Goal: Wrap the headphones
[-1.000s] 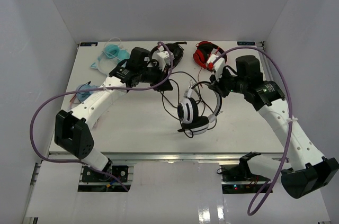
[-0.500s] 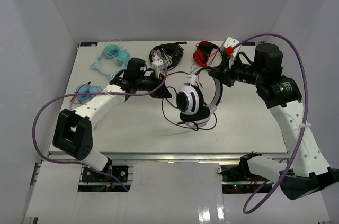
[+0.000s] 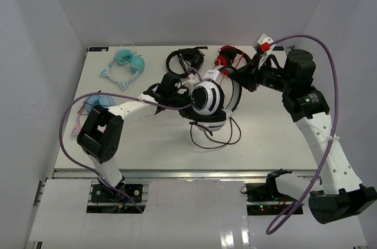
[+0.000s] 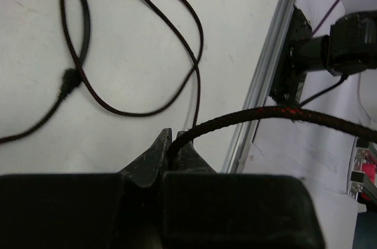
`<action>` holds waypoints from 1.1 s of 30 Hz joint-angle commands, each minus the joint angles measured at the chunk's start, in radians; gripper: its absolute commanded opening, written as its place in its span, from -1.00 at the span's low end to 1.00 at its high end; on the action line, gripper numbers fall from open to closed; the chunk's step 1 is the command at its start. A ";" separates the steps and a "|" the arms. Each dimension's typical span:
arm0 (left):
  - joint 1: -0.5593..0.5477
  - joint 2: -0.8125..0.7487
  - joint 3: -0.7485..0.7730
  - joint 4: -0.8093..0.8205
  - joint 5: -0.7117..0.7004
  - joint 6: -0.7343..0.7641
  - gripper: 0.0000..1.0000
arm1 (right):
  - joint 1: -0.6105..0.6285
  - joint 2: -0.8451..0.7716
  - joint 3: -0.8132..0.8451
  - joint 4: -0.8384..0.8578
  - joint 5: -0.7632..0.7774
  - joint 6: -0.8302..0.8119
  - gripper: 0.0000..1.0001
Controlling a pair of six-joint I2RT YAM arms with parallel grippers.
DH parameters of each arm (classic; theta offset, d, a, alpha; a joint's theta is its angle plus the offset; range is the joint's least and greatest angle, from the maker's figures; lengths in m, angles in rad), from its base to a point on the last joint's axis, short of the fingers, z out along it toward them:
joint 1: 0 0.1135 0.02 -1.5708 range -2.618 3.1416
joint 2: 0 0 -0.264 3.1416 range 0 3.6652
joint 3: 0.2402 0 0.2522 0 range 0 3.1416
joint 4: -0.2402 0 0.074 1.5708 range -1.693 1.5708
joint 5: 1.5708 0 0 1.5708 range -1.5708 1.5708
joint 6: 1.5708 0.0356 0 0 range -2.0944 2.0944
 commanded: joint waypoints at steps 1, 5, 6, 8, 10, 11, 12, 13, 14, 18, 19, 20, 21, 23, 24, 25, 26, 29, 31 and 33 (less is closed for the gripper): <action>0.052 0.058 0.122 0.063 0.032 -0.063 -0.94 | -0.002 -0.125 -0.085 0.117 -0.195 0.106 -0.85; 0.061 0.081 0.190 0.053 0.063 -0.064 -0.80 | -0.002 -0.174 -0.163 0.114 -0.227 0.101 -0.85; 0.060 0.083 0.205 0.044 0.067 -0.063 -0.75 | -0.001 -0.178 -0.175 0.115 -0.236 0.102 -0.85; 0.061 0.089 0.230 0.025 0.078 -0.054 -0.58 | 0.001 -0.179 -0.194 0.129 -0.274 0.101 -0.85; 0.061 0.094 0.237 0.017 0.096 -0.051 -0.44 | 0.001 -0.176 -0.199 0.141 -0.318 0.105 -0.85; 0.061 0.096 0.238 0.016 0.107 -0.051 -0.42 | 0.001 -0.175 -0.196 0.146 -0.328 0.110 -0.85; 0.061 0.098 0.237 0.017 0.114 -0.054 -0.39 | 0.002 -0.176 -0.190 0.147 -0.334 0.110 -0.85; 0.061 0.097 0.232 0.020 0.127 -0.053 -0.38 | 0.003 -0.178 -0.183 0.144 -0.311 0.110 -0.85; 0.060 0.096 0.227 0.022 0.141 -0.051 -0.36 | 0.004 -0.179 -0.176 0.141 -0.285 0.109 -0.85; 0.042 0.087 0.174 0.048 0.197 -0.053 -0.22 | 0.002 -0.163 -0.116 0.115 -0.122 0.112 -0.85; 0.034 0.081 0.160 0.056 0.202 -0.050 -0.17 | 0.001 -0.152 -0.099 0.112 -0.077 0.115 -0.85; 0.020 0.075 0.134 0.063 0.205 -0.039 -0.15 | -0.005 -0.135 -0.068 0.110 -0.054 0.126 -0.85; 0.013 0.063 0.116 0.070 0.205 -0.032 -0.12 | -0.007 -0.123 -0.044 0.110 -0.048 0.133 -0.85; -0.007 0.045 0.079 0.091 0.209 -0.023 -0.06 | -0.010 -0.094 0.021 0.106 -0.048 0.151 -0.85; -0.011 0.033 0.048 0.108 0.209 -0.013 -0.04 | -0.012 -0.075 0.039 0.107 -0.051 0.160 -0.85; -0.015 0.022 0.020 0.131 0.209 -0.010 -0.01 | -0.017 -0.056 0.064 0.109 -0.057 0.173 -0.85; -0.020 0.014 -0.005 0.157 0.209 -0.010 0.02 | -0.023 -0.037 0.093 0.111 -0.063 0.190 -0.85; -0.028 0.002 -0.073 0.201 0.199 -0.016 0.09 | -0.036 -0.018 0.124 0.123 -0.077 0.215 -0.85; -0.038 -0.005 -0.116 0.271 0.187 -0.026 0.13 | -0.049 -0.004 0.139 0.131 -0.083 0.237 -0.85; -0.051 0.003 -0.139 0.324 0.177 -0.039 0.14 | -0.055 0.001 0.138 0.137 -0.080 0.257 -0.85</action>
